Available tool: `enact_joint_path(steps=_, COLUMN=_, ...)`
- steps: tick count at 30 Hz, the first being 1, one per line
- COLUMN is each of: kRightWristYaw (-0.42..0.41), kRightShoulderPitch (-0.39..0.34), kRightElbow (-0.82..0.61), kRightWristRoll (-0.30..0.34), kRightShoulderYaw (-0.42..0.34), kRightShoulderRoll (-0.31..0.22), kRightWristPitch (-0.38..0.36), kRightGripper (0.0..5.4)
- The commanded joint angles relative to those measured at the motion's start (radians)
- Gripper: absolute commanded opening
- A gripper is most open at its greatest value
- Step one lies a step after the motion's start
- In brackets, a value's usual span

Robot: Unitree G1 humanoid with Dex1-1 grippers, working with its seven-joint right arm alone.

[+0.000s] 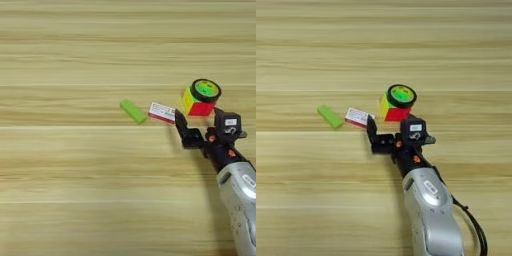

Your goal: Move the objects on the table

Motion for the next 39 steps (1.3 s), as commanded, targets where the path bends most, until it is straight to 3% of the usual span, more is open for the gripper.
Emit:
enact_joint_path(steps=1, kRightWristYaw=-0.022, kRightShoulderPitch=0.006, kRightElbow=-0.051, kRightWristRoll=-0.013, kRightShoulderYaw=0.028, kRightShoulderRoll=0.017, kRightWristPitch=-0.012, kRightGripper=5.33)
enact_joint_path(steps=14, kRightWristYaw=-0.064, kRightShoulderPitch=0.016, kRightElbow=0.049, kRightWristRoll=-0.075, kRightShoulderYaw=0.036, kRightShoulderRoll=0.027, kRightWristPitch=-0.054, kRightGripper=5.33)
enact_joint_path(steps=33, kRightWristYaw=-0.078, kRightShoulderPitch=0.002, kRightElbow=0.113, kRightWristRoll=-0.075, kRightShoulderYaw=0.029, kRightShoulderRoll=0.040, kRightWristPitch=-0.046, kRightGripper=5.33)
enact_joint_path(steps=39, kRightWristYaw=-0.073, kRightShoulderPitch=0.001, kRightElbow=0.121, kRightWristRoll=-0.072, kRightShoulderYaw=0.034, kRightShoulderRoll=0.041, kRightWristPitch=-0.043, kRightGripper=4.65)
